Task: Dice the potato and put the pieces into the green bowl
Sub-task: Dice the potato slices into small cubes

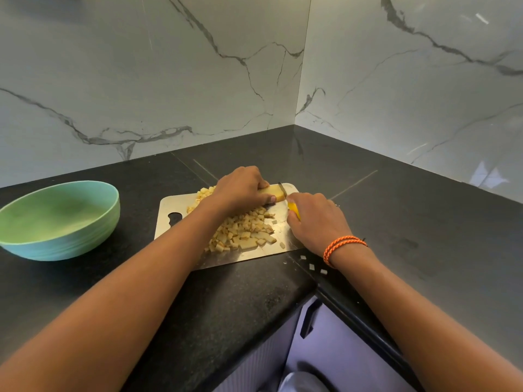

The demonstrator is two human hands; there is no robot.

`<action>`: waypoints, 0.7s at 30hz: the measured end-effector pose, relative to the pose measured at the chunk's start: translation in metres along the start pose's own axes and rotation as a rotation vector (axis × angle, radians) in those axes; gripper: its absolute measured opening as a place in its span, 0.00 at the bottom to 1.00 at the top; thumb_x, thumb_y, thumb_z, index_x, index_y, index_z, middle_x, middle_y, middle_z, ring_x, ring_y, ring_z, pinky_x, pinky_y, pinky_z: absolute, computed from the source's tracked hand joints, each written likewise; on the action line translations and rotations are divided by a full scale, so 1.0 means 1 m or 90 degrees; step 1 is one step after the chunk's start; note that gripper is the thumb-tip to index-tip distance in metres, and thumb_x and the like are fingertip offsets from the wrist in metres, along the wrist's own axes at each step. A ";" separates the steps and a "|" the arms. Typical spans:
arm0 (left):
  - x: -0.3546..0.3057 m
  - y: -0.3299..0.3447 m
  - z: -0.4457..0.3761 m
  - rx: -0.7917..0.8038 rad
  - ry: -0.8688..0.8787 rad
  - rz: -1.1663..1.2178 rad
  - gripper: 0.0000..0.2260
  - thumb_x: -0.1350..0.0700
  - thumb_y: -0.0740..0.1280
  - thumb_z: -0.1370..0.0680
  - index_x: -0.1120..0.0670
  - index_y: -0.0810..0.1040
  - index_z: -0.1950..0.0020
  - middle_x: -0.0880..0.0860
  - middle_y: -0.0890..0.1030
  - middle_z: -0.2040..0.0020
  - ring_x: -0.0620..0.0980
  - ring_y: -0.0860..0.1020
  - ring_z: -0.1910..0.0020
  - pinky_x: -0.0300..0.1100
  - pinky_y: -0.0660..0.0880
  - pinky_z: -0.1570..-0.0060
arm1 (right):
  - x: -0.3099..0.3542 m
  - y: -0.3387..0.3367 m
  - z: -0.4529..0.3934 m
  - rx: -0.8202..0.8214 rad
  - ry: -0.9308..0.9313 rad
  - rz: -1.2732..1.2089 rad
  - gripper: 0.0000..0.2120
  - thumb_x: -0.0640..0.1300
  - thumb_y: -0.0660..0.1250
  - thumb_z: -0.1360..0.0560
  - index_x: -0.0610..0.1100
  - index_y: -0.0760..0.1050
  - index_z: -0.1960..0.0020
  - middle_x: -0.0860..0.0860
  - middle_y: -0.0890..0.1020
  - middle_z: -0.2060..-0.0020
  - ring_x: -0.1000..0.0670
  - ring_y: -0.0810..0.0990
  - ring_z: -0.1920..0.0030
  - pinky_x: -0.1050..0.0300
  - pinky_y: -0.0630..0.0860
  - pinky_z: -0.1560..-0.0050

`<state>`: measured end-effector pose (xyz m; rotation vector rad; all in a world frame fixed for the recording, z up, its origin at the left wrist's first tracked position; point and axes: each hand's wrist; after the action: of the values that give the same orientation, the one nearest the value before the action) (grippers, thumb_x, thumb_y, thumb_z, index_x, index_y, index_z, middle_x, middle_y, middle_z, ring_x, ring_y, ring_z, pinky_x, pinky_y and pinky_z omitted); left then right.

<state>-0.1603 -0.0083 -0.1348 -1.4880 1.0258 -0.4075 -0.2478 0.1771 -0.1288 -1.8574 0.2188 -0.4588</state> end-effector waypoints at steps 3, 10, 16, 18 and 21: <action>0.001 0.001 -0.001 0.001 -0.004 0.007 0.23 0.36 0.73 0.23 0.51 0.83 0.36 0.45 0.81 0.38 0.48 0.78 0.46 0.46 0.77 0.53 | 0.000 -0.001 -0.004 0.015 0.005 0.008 0.15 0.48 0.61 0.18 0.46 0.76 0.34 0.43 0.80 0.44 0.39 0.80 0.46 0.46 0.76 0.48; -0.003 -0.002 0.000 -0.015 -0.004 -0.034 0.22 0.37 0.73 0.23 0.53 0.86 0.39 0.45 0.83 0.40 0.48 0.80 0.48 0.41 0.72 0.60 | -0.004 -0.002 -0.011 0.031 0.010 -0.052 0.17 0.51 0.65 0.21 0.51 0.76 0.33 0.47 0.79 0.41 0.43 0.79 0.45 0.46 0.79 0.44; -0.006 0.000 0.002 -0.037 -0.016 -0.056 0.21 0.38 0.72 0.22 0.53 0.87 0.41 0.46 0.84 0.41 0.48 0.80 0.52 0.40 0.73 0.62 | -0.013 -0.004 0.013 0.039 0.017 -0.110 0.20 0.52 0.66 0.21 0.52 0.75 0.30 0.48 0.81 0.42 0.46 0.81 0.47 0.45 0.80 0.42; -0.005 0.002 0.002 -0.051 -0.029 -0.064 0.21 0.38 0.72 0.21 0.54 0.87 0.42 0.46 0.83 0.45 0.48 0.79 0.53 0.40 0.73 0.61 | -0.016 -0.008 0.023 0.043 0.019 -0.125 0.19 0.51 0.66 0.20 0.52 0.75 0.30 0.48 0.83 0.48 0.48 0.82 0.52 0.45 0.81 0.44; -0.005 -0.001 0.004 -0.040 -0.019 -0.051 0.21 0.38 0.72 0.21 0.54 0.87 0.39 0.47 0.83 0.43 0.47 0.79 0.51 0.40 0.72 0.60 | -0.017 -0.013 0.034 0.023 0.015 -0.121 0.18 0.50 0.66 0.20 0.51 0.76 0.30 0.50 0.83 0.56 0.52 0.81 0.60 0.50 0.82 0.50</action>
<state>-0.1593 -0.0022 -0.1331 -1.5903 0.9646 -0.4122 -0.2498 0.2170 -0.1291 -1.8460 0.0483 -0.6112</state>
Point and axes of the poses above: each hand's wrist, its own z-axis away from the middle knuckle, its own y-axis out of the palm, x = y × z
